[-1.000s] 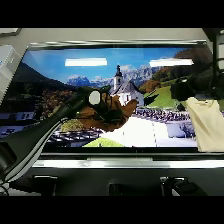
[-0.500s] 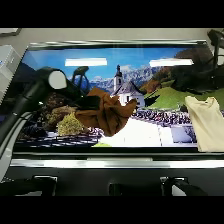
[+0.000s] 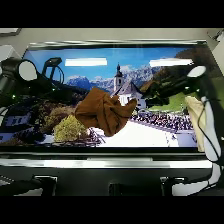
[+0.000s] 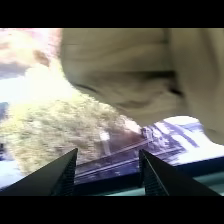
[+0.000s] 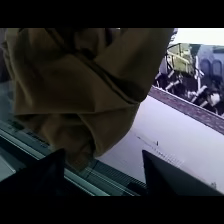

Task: Fold the clothes and pants, and hang the long-sleeved shirts on hangers.

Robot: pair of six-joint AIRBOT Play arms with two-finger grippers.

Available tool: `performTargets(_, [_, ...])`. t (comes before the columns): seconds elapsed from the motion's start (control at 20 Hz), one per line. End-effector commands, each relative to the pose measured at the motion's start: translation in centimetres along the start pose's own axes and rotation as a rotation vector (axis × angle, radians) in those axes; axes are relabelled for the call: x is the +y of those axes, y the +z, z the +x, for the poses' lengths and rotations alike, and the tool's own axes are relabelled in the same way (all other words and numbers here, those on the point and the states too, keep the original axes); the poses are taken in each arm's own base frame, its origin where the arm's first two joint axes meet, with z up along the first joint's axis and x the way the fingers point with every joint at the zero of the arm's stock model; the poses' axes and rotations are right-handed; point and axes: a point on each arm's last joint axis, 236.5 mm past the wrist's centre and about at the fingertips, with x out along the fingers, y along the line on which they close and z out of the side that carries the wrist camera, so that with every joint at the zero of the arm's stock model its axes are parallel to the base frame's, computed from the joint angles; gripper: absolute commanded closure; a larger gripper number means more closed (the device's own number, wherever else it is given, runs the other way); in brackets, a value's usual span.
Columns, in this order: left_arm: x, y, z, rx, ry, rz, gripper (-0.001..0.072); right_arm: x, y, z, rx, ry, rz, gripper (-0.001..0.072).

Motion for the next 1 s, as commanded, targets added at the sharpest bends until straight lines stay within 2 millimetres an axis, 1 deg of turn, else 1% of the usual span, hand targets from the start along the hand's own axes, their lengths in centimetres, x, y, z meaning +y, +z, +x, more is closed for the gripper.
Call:
performTargets(0.0, [2.9,0.4,-0.1,-0.009,0.028,-0.051,0.0255,-1.3,0.7,6.6,0.034,-0.085,0.007,0.0155])
performTargets(0.1, [4.1,0.3,0.1,-0.005,0.034,-0.081,0.0255,-2.3,1.6,8.2,0.015,-0.107,0.022,0.0155])
performTargets(0.25, [5.2,0.3,0.3,-0.003,0.041,-0.109,0.0255,-3.0,3.2,9.3,-0.036,-0.1,0.041,0.0155])
performTargets(0.35, [5.2,0.4,0.4,-0.008,0.032,-0.114,0.0255,-3.4,4.0,10.0,-0.058,-0.091,0.057,0.0156])
performTargets(0.45, [5.2,0.7,0.4,-0.018,0.03,-0.114,0.0255,-4.0,4.4,10.5,-0.065,-0.096,0.065,0.0156])
performTargets(0.6, [5.2,0.7,0.5,-0.018,0.03,-0.115,0.0255,-5.0,5.0,10.8,-0.083,-0.125,0.057,0.0157])
performTargets(0.8, [5.6,0.7,0.9,-0.009,0.032,-0.124,0.0255,-5.4,5.9,11.2,-0.115,-0.125,0.06,0.0159])
performTargets(0.85, [5.8,0.7,1.0,-0.006,0.03,-0.132,0.0255,-5.5,6.0,11.4,-0.116,-0.123,0.065,0.0181])
performTargets(0.9, [6.0,0.6,1.2,-0.003,0.02,-0.145,0.0255,-5.5,5.9,11.6,-0.11,-0.117,0.072,0.0244])
performTargets(0.95, [6.2,0.3,1.6,0.008,-0.005,-0.158,0.0255,-5.5,5.7,11.9,-0.1,-0.108,0.073,0.0386])
